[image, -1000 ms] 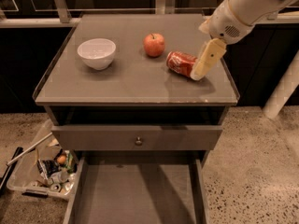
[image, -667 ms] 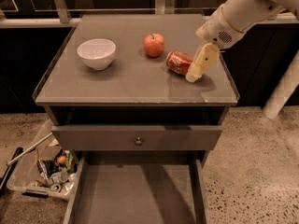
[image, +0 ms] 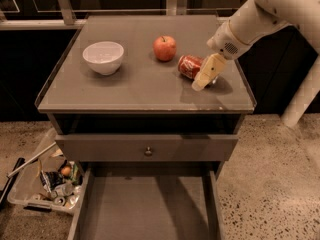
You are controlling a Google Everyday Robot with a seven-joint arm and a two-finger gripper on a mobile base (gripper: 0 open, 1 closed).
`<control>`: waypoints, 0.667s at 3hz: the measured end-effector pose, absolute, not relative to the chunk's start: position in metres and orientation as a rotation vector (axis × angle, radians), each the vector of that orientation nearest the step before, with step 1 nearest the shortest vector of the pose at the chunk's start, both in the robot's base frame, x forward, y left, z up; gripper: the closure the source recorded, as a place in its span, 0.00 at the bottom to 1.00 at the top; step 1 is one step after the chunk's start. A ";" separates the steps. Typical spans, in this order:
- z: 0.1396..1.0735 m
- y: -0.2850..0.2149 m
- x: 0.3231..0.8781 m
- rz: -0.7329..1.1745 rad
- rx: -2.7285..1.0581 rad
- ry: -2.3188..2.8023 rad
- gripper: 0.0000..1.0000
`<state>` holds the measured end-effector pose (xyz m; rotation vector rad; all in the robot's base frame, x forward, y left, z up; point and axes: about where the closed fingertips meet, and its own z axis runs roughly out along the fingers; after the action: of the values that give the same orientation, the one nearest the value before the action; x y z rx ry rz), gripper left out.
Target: Place coke can into middle drawer
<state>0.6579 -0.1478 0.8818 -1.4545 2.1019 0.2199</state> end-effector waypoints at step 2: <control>0.854 -0.142 0.679 0.227 -1.407 2.142 0.00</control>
Offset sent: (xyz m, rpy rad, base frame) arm 0.0322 0.0069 -0.0385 0.0123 0.0267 -0.0663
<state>0.6786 -0.1424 0.8539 -1.4068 2.1421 0.2268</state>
